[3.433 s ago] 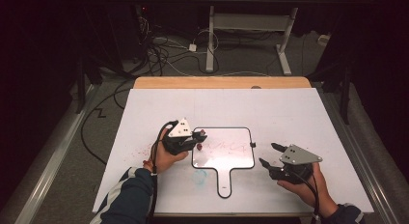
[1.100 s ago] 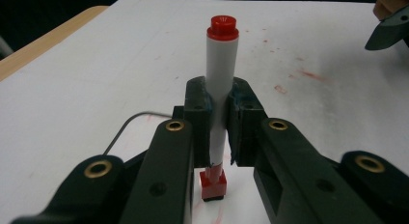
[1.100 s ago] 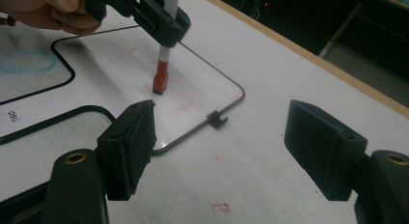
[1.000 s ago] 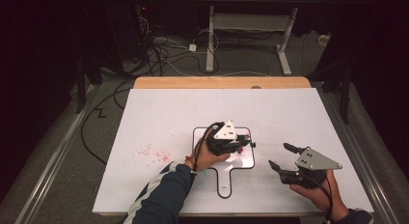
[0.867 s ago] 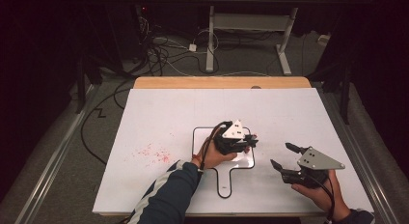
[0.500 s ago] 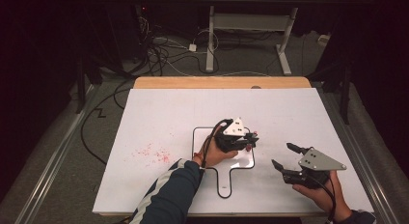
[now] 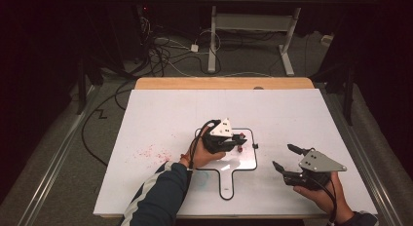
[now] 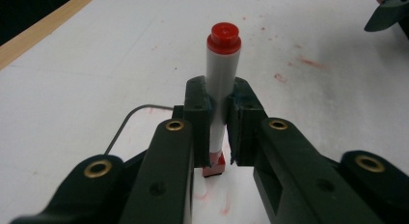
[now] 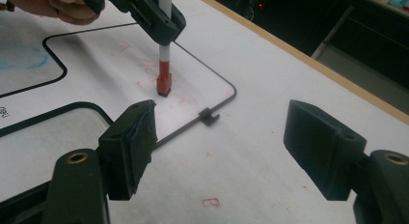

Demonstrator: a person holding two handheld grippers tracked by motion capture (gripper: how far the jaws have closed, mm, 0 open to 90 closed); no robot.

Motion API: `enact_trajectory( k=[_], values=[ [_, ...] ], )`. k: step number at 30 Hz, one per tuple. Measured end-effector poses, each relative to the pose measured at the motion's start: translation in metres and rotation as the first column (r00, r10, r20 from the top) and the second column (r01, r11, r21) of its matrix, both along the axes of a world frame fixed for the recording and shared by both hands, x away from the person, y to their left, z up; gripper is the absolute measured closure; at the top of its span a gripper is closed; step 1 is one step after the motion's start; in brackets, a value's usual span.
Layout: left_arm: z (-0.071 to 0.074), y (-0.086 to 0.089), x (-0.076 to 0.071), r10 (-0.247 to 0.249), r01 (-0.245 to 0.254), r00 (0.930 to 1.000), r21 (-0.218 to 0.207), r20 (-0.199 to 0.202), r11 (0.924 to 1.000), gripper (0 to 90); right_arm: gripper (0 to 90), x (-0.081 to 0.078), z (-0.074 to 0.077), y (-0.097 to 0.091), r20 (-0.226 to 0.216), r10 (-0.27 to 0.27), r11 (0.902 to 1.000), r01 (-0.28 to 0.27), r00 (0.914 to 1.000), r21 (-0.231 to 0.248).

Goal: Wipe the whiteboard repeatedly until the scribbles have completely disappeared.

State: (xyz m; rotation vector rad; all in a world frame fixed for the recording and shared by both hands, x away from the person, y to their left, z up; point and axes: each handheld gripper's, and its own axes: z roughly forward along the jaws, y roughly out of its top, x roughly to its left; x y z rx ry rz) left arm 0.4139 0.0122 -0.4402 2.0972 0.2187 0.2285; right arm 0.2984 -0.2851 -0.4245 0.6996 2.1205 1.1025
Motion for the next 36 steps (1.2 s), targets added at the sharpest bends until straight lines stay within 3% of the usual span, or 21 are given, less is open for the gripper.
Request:
enact_trajectory(
  k=[17, 21, 27, 31, 36],
  values=[
    [0.005, 0.067, -0.001, 0.091, -0.088, 0.9952, 0.063, -0.036, 0.9941, 79.0, 28.1, 0.001, -0.001, 0.002, -0.003, -0.005, 0.9999, 0.005, 1.0, -0.015],
    [0.005, 0.085, -0.002, 0.121, -0.118, 0.9914, 0.063, -0.048, 0.991, 79.0, 28.2, 0.001, 0.0, 0.002, -0.004, -0.006, 0.9999, 0.006, 1.0, -0.015],
    [0.002, 0.107, -0.002, 0.19, -0.189, 0.9813, 0.045, -0.029, 0.981, 78.9, 28.3, 0.002, -0.001, 0.003, -0.007, -0.008, 0.9998, 0.008, 0.9999, -0.017],
    [-0.002, 0.108, -0.001, 0.203, -0.203, 0.9782, 0.008, -0.043, 0.9791, 79.0, 28.3, 0.002, -0.001, 0.003, -0.008, -0.007, 0.9998, 0.007, 0.9999, -0.017],
    [-0.004, 0.091, 0.0, 0.189, -0.19, 0.9814, -0.015, -0.034, 0.9818, 79.0, 28.3, 0.002, -0.001, 0.005, -0.006, -0.005, 0.9997, 0.005, 1.0, -0.022]
  ],
)
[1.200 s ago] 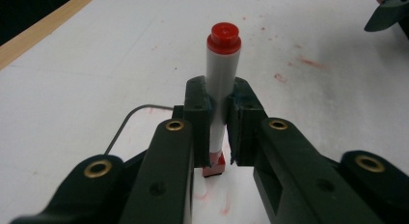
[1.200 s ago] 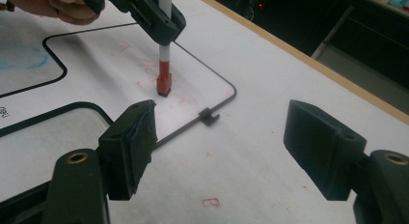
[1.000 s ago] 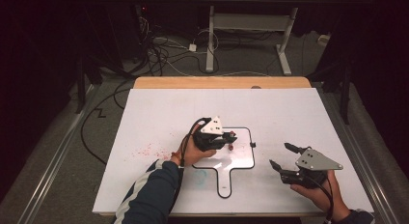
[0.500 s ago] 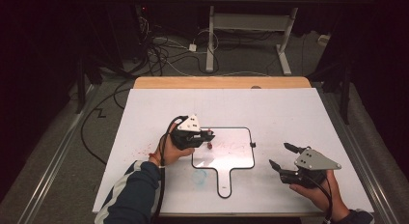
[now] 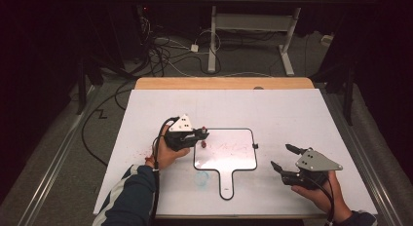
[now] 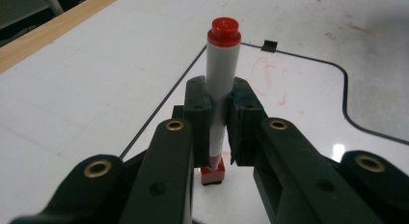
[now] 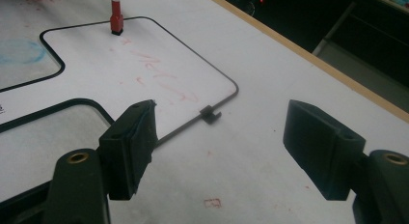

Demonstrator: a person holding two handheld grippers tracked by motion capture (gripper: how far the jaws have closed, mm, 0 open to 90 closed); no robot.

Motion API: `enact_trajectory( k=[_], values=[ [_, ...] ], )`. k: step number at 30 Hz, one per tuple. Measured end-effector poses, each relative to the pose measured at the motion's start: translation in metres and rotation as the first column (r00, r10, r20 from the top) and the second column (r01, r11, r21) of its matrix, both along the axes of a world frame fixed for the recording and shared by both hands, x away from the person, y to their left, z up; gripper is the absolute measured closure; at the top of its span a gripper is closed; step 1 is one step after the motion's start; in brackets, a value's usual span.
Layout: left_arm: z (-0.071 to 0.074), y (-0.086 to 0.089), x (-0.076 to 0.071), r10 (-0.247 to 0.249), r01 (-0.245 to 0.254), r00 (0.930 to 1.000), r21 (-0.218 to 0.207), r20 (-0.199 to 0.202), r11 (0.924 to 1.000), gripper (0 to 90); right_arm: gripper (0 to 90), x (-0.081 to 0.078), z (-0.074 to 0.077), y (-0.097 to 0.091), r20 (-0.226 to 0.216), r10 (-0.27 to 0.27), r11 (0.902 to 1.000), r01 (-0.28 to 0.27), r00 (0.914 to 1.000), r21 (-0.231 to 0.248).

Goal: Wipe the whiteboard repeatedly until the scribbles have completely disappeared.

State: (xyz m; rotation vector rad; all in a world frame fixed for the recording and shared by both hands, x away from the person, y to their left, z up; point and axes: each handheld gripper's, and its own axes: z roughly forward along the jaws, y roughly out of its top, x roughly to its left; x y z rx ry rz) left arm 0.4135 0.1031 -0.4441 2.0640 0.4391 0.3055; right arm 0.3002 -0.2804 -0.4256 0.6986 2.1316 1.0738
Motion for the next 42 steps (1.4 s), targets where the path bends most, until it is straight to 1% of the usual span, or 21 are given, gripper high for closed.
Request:
enact_trajectory(
  k=[4, 8, 11, 12, 14, 17, 20, 21, 22, 23, 28, 32, 34, 37, 39, 42],
  values=[
    [-0.001, -0.018, 0.002, -0.014, 0.014, 0.9997, -0.005, 0.022, 0.9999, 78.9, 28.3, 0.0, 0.0, 0.0, 0.002, 0.003, 1.0, -0.003, 1.0, 0.001],
    [-0.002, -0.035, 0.003, -0.043, 0.043, 0.9989, -0.028, 0.017, 0.9987, 79.0, 28.3, 0.0, 0.0, -0.001, 0.003, 0.004, 1.0, -0.004, 1.0, -0.001],
    [-0.003, -0.05, 0.001, -0.075, 0.076, 0.997, -0.041, 0.019, 0.9962, 79.0, 28.4, 0.0, 0.001, -0.002, 0.006, 0.002, 1.0, -0.002, 1.0, -0.001],
    [-0.003, -0.055, 0.0, -0.088, 0.089, 0.996, -0.041, 0.017, 0.9952, 78.9, 28.5, 0.0, 0.001, -0.002, 0.006, 0.002, 1.0, -0.002, 1.0, 0.001],
    [-0.002, -0.064, -0.003, -0.096, 0.097, 0.995, -0.025, 0.028, 0.995, 78.9, 28.4, 0.0, 0.0, -0.003, 0.006, 0.001, 1.0, -0.001, 1.0, 0.0],
    [0.001, -0.068, -0.003, -0.094, 0.094, 0.9951, -0.004, 0.03, 0.9955, 79.0, 28.5, -0.001, 0.0, -0.003, 0.005, 0.003, 1.0, -0.003, 1.0, -0.003],
    [0.004, -0.062, -0.004, -0.092, 0.091, 0.9953, 0.03, 0.029, 0.9954, 79.0, 28.5, -0.002, 0.001, -0.003, 0.006, 0.002, 1.0, -0.002, 1.0, 0.0],
    [0.005, -0.058, -0.004, -0.085, 0.083, 0.9959, 0.047, 0.033, 0.9954, 78.9, 28.5, -0.002, 0.001, -0.003, 0.007, 0.0, 1.0, 0.0, 1.0, 0.001],
    [0.005, -0.052, -0.005, -0.082, 0.08, 0.9962, 0.053, 0.028, 0.9954, 79.0, 28.5, -0.002, 0.001, -0.004, 0.007, 0.0, 1.0, 0.0, 1.0, 0.002],
    [0.006, -0.046, -0.005, -0.077, 0.076, 0.9967, 0.056, 0.025, 0.9955, 79.0, 28.5, -0.002, 0.001, -0.004, 0.006, -0.004, 1.0, 0.004, 1.0, 0.003],
    [0.005, -0.012, -0.005, -0.017, 0.016, 0.9998, 0.06, 0.012, 0.9981, 78.9, 28.5, -0.002, 0.001, -0.005, 0.007, -0.007, 1.0, 0.007, 0.9999, 0.002],
    [0.005, 0.004, -0.007, 0.019, -0.021, 0.9994, 0.079, 0.031, 0.9967, 79.0, 28.5, -0.002, 0.002, -0.004, 0.01, -0.009, 1.0, 0.009, 0.9999, 0.001],
    [0.005, 0.006, -0.008, 0.034, -0.038, 0.9983, 0.091, 0.048, 0.9951, 79.0, 28.5, -0.001, 0.002, -0.003, 0.009, -0.007, 1.0, 0.007, 0.9999, 0.002],
    [0.004, 0.003, -0.008, 0.041, -0.045, 0.9977, 0.078, 0.054, 0.9959, 78.9, 28.6, -0.001, 0.002, -0.002, 0.009, -0.005, 1.0, 0.005, 1.0, 0.0],
    [0.003, -0.002, -0.006, 0.038, -0.042, 0.9976, 0.066, 0.057, 0.9969, 79.0, 28.6, 0.0, 0.002, -0.001, 0.009, -0.003, 1.0, 0.003, 1.0, 0.0],
    [0.002, -0.017, -0.005, 0.02, -0.024, 0.9976, 0.058, 0.067, 0.9981, 78.9, 28.6, 0.0, 0.002, -0.001, 0.009, 0.0, 1.0, 0.0, 1.0, 0.0]
  ],
)
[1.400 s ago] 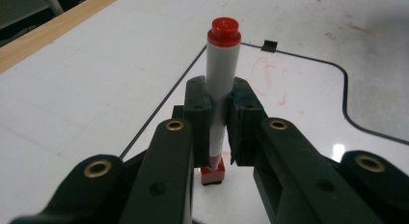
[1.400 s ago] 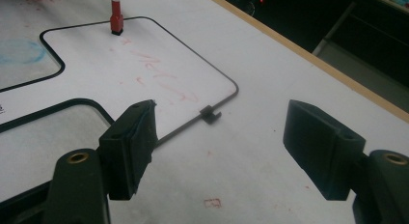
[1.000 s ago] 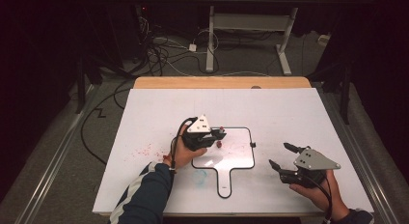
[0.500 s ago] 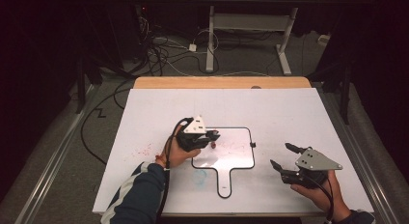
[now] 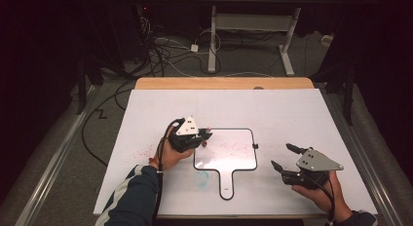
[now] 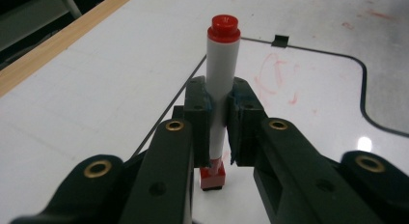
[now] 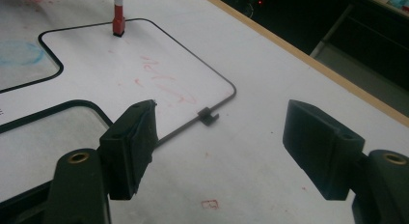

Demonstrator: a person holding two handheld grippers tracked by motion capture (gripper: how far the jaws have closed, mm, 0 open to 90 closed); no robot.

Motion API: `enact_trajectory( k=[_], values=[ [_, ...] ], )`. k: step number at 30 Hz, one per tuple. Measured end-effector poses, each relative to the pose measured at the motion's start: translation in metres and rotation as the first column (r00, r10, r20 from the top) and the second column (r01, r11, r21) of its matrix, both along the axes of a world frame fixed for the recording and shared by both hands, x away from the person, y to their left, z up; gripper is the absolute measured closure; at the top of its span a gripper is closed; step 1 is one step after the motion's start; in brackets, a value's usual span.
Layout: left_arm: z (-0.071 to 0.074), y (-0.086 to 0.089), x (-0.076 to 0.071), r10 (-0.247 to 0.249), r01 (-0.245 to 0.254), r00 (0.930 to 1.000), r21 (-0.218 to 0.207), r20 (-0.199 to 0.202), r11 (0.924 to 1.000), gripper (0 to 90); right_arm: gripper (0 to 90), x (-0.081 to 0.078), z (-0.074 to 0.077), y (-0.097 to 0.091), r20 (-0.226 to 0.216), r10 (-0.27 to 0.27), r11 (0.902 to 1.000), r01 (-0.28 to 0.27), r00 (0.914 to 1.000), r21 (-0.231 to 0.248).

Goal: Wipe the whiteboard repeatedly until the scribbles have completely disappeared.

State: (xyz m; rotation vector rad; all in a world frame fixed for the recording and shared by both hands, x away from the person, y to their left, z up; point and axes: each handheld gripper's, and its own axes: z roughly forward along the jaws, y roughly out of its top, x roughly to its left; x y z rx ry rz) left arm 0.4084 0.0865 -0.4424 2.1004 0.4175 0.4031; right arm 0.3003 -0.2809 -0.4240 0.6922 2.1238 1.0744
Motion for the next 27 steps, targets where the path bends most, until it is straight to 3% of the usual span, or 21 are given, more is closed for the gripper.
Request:
enact_trajectory(
  k=[10, 15, 21, 27],
  values=[
    [0.0, -0.059, 0.003, -0.093, 0.093, 0.9957, -0.028, -0.001, 0.9953, 78.9, 28.6, 0.0, 0.001, -0.004, 0.005, 0.0, 1.0, 0.0, 1.0, 0.005],
    [-0.001, -0.089, 0.002, -0.147, 0.146, 0.9891, -0.063, -0.011, 0.9873, 78.9, 28.7, -0.001, 0.002, -0.007, 0.01, -0.006, 0.9999, 0.006, 0.9999, 0.009],
    [0.0, -0.121, 0.0, -0.206, 0.205, 0.9786, -0.06, -0.004, 0.9769, 78.9, 28.7, -0.001, 0.003, -0.01, 0.013, -0.013, 0.9998, 0.013, 0.9998, 0.012],
    [-0.001, -0.137, -0.001, -0.236, 0.236, 0.9716, -0.065, 0.005, 0.9696, 78.9, 28.7, -0.002, 0.004, -0.012, 0.018, -0.018, 0.9997, 0.018, 0.9997, 0.018]
  ],
)
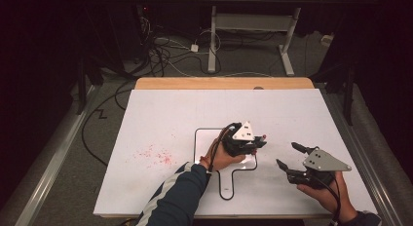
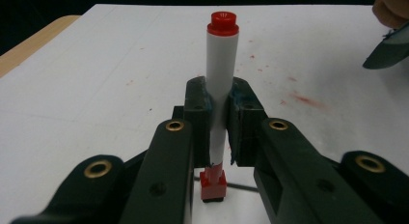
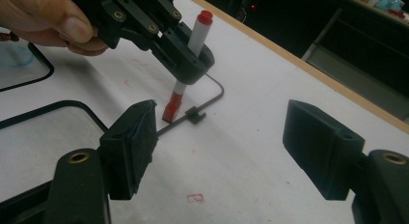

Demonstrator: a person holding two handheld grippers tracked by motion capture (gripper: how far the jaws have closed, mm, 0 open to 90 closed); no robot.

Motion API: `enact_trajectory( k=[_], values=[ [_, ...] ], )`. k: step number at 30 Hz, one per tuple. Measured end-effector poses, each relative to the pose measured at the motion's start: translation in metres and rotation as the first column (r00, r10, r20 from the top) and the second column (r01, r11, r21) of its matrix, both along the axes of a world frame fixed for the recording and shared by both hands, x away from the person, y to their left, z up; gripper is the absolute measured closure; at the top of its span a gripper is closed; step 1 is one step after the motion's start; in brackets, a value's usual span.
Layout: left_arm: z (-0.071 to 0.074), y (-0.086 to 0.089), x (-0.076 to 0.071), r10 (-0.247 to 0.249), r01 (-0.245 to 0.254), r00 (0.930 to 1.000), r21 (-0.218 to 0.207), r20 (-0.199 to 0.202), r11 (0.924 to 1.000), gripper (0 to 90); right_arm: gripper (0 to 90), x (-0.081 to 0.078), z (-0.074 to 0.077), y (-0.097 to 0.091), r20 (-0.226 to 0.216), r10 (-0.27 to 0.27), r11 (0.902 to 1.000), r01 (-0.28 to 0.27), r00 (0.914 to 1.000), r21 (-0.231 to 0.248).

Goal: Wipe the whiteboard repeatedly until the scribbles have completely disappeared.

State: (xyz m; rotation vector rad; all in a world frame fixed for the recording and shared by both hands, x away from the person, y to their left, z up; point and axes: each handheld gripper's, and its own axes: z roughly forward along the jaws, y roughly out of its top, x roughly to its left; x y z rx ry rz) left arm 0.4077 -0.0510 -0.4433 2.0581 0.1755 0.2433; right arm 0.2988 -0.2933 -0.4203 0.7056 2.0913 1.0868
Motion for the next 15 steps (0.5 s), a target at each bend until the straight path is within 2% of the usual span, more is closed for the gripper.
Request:
enact_trajectory(
  k=[4, 10, 15],
  values=[
    [0.0, 0.011, 0.004, 0.013, -0.013, 0.9998, 0.0, -0.018, 0.9999, 79.0, 28.7, -0.001, 0.0, -0.001, 0.0, -0.001, 1.0, 0.001, 1.0, -0.001],
    [-0.001, 0.042, 0.011, 0.07, -0.07, 0.9966, -0.008, -0.042, 0.9975, 78.9, 28.7, -0.001, 0.001, -0.002, 0.004, -0.006, 1.0, 0.006, 1.0, -0.002],
    [0.0, 0.065, 0.011, 0.095, -0.095, 0.9939, 0.003, -0.057, 0.9955, 78.9, 28.7, -0.001, 0.001, 0.001, 0.004, -0.003, 1.0, 0.003, 1.0, -0.005]
  ],
)
